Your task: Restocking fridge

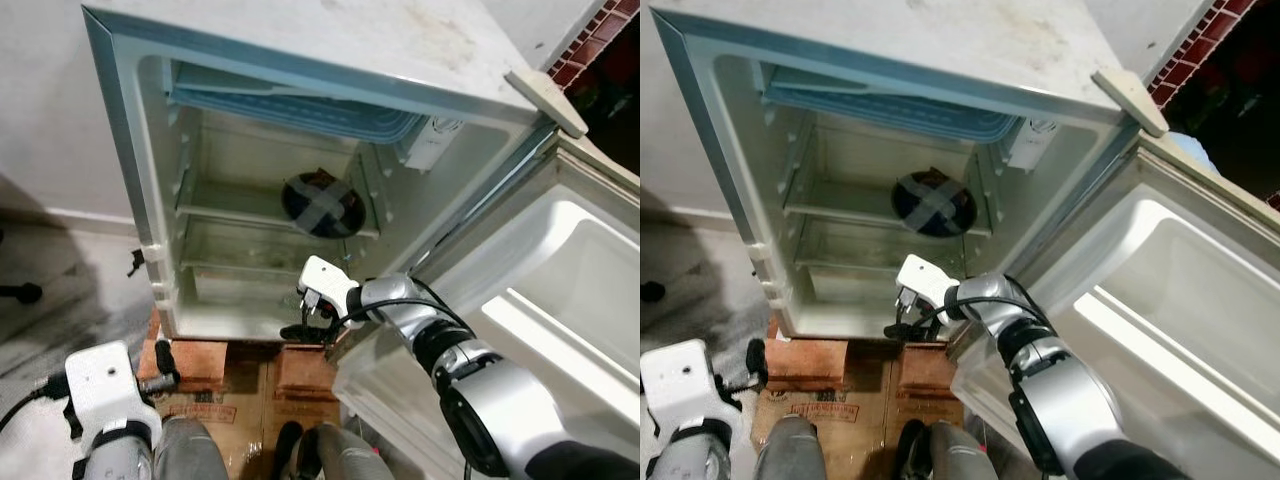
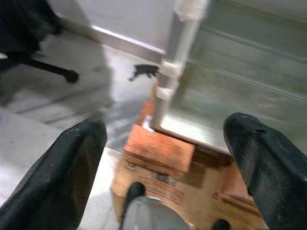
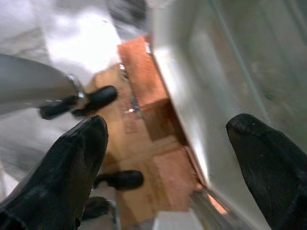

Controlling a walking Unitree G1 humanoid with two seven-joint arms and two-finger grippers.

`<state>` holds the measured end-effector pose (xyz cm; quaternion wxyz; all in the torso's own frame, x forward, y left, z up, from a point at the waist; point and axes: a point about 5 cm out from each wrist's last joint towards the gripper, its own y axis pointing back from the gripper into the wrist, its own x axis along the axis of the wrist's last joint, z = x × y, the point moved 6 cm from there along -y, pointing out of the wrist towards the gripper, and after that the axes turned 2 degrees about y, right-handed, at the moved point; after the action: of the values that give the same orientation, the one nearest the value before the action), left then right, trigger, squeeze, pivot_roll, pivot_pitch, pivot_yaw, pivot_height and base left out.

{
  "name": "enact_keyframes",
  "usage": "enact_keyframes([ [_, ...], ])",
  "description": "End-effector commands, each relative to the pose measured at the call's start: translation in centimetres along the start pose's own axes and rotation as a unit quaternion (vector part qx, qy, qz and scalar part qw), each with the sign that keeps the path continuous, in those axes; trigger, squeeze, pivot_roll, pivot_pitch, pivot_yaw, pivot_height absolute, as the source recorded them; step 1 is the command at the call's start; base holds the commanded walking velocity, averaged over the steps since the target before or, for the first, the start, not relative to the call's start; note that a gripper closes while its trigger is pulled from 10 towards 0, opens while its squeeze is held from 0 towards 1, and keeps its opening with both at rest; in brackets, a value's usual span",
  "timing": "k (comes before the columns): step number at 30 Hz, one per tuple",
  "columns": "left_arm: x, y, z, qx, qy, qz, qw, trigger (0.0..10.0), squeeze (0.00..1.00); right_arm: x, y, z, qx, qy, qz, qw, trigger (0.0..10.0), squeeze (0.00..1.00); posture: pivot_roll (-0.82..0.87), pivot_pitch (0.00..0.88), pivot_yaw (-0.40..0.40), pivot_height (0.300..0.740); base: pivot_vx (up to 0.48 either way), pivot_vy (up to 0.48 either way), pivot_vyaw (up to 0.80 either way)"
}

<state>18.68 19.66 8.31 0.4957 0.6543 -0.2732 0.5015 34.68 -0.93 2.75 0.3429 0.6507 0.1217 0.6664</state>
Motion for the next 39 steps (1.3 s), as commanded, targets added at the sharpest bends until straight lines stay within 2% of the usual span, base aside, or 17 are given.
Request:
enact_keyframes([
  [1,-0.1,0.6,0.7,-0.007,0.007,-0.008,1.0,10.0,0.0,-0.8,0.5,0.8,-0.015,0.0,-0.02,1.0,10.0,0.0,0.23,0.268,-0.293,0.74,0.0,0.0,0.0],
  [6,-0.8,2.5,1.5,-0.03,0.002,-0.023,0.999,10.0,0.0,0.4,0.3,1.3,-0.03,0.025,-0.018,0.999,10.0,0.0,0.22,0.304,-0.307,0.74,0.0,0.0,0.0],
  [11,-1.2,3.1,1.5,-0.027,0.004,-0.033,0.999,10.0,0.0,0.8,0.3,1.7,-0.042,0.028,-0.015,0.999,10.0,0.0,0.22,0.315,-0.313,0.74,0.0,0.0,0.0],
  [12,-1.3,3.5,1.5,-0.026,0.002,-0.037,0.999,10.0,0.0,1.8,0.4,2.6,-0.07,0.044,-0.011,0.997,10.0,0.0,0.23,0.333,-0.325,0.74,0.0,0.0,0.0],
  [14,-1.3,3.6,1.5,-0.026,0.002,-0.039,0.999,10.0,0.0,2.3,0.4,3.0,-0.083,0.051,-0.007,0.995,10.0,0.0,0.23,0.333,-0.325,0.74,0.0,0.0,0.0],
  [17,-1.4,3.8,1.4,-0.023,0.0,-0.042,0.999,10.0,0.0,6.1,1.0,5.5,-0.165,0.066,0.038,0.983,10.0,0.0,0.23,0.337,-0.33,0.74,0.0,0.0,0.0],
  [18,-1.4,3.8,1.4,-0.023,0.0,-0.042,0.999,10.0,0.0,6.1,1.0,5.5,-0.165,0.066,0.038,0.983,10.0,0.0,0.23,0.337,-0.33,0.74,0.0,0.0,0.0],
  [21,-1.5,3.6,1.6,-0.024,0.0,-0.042,0.999,10.0,0.0,9.3,2.0,7.2,-0.219,0.078,0.078,0.969,10.0,0.0,0.22,0.325,-0.327,0.74,0.0,0.0,0.0],
  [29,-1.5,3.6,1.6,-0.024,0.0,-0.042,0.999,10.0,0.0,9.3,2.0,7.2,-0.219,0.078,0.078,0.969,10.0,0.0,0.22,0.325,-0.327,0.74,0.0,0.0,0.0],
  [30,-1.5,3.4,1.6,-0.024,0.0,-0.042,0.999,10.0,0.0,10.1,2.1,7.2,-0.219,0.075,0.093,0.968,10.0,0.0,0.22,0.319,-0.324,0.74,0.0,0.0,0.0],
  [31,-1.2,2.1,2.2,-0.034,-0.003,-0.03,0.999,10.0,0.0,8.3,2.1,6.0,-0.158,0.061,0.101,0.98,10.0,0.0,0.2,0.224,-0.289,0.74,0.0,0.0,0.0],
  [32,-0.9,1.1,2.7,-0.04,-0.006,-0.021,0.999,10.0,0.0,6.9,2.2,5.0,-0.113,0.052,0.105,0.987,10.0,0.0,0.19,0.218,-0.286,0.74,0.0,0.0,0.0],
  [33,-0.9,1.1,2.7,-0.04,-0.006,-0.021,0.999,10.0,0.0,6.9,2.2,5.0,-0.113,0.052,0.105,0.987,10.0,0.0,0.19,0.218,-0.286,0.74,0.0,0.0,0.0],
  [35,-0.1,-1.0,4.2,-0.067,-0.01,-0.001,0.998,10.0,0.0,3.4,3.4,3.3,-0.036,0.016,0.117,0.992,10.0,0.0,0.15,0.165,-0.247,0.74,0.0,0.0,0.0],
  [36,-0.1,-1.0,4.2,-0.067,-0.01,-0.001,0.998,10.0,0.0,3.4,3.4,3.3,-0.036,0.016,0.117,0.992,10.0,0.0,0.15,0.165,-0.247,0.74,0.0,0.0,0.0],
  [38,0.4,-1.7,5.2,-0.086,-0.005,0.01,0.996,10.0,0.0,1.7,4.4,3.1,-0.041,0.002,0.126,0.991,10.0,0.0,0.13,0.142,-0.224,0.74,0.0,0.0,0.0],
  [39,0.7,-2.2,6.0,-0.101,-0.008,0.018,0.995,10.0,0.0,0.7,5.2,3.2,-0.062,-0.014,0.136,0.989,10.0,0.0,0.09,0.113,-0.192,0.74,0.0,0.0,0.0],
])
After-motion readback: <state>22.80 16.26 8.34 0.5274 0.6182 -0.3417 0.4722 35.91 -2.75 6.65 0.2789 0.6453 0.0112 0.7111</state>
